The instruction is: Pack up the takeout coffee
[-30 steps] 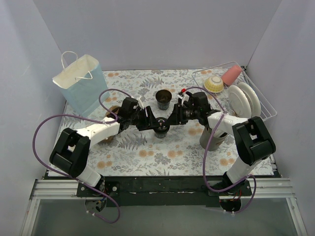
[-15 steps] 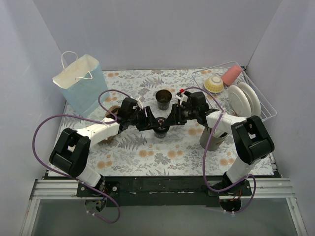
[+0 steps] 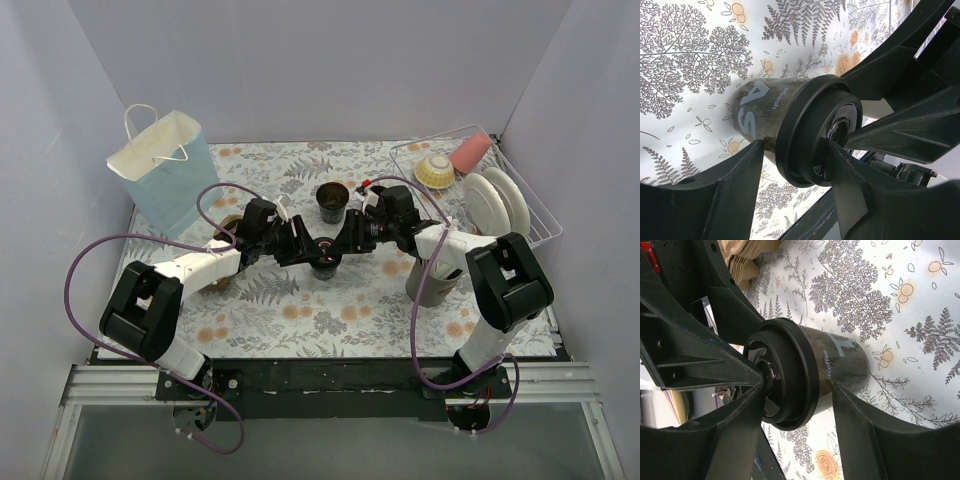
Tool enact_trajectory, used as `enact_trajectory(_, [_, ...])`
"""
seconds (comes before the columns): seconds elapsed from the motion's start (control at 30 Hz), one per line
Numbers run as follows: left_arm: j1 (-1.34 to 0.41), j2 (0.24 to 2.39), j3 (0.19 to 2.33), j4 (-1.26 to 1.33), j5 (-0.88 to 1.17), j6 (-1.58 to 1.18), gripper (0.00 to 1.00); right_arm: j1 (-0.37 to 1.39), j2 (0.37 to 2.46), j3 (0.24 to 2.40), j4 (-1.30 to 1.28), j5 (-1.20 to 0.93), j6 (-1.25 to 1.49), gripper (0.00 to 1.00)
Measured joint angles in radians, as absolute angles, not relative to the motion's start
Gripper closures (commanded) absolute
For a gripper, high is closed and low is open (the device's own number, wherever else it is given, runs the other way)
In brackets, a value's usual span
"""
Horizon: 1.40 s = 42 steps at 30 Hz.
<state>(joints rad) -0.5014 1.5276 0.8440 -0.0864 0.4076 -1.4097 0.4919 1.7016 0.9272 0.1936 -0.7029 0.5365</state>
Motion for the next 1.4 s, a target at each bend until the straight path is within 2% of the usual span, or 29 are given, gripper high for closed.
enact_trajectory(0.23, [-0.499, 1.528, 0.842, -0.085, 0.408, -1.411, 0.49, 0.527, 1.689, 0.936, 0.177, -0.607, 0.545, 0.35])
enact_trajectory(0.27, [-0.499, 1.528, 0.842, -0.083, 0.409, -1.411, 0.49, 0.530, 1.684, 0.936, 0.169, -0.592, 0.545, 0.36])
enact_trajectory(0.4, [-0.500, 1.524, 0.839, -0.081, 0.407, -1.411, 0.48, 0.544, 1.675, 0.950, 0.134, -0.550, 0.545, 0.55])
enact_trajectory(0.63, [-0.500, 1.523, 0.883, -0.171, 0.381, -1.393, 0.39, 0.555, 1.682, 1.002, 0.063, -0.523, 0.507, 0.64])
enact_trajectory(0.97, [-0.437, 1.523, 1.036, -0.402, 0.328, -1.306, 0.43, 0.572, 1.740, 1.121, -0.063, -0.550, 0.376, 0.65])
enact_trajectory(1.4, [-0.367, 1.488, 0.969, -0.401, 0.406, -1.251, 0.51, 0.570, 1.860, 1.279, -0.202, -0.706, 0.188, 0.64])
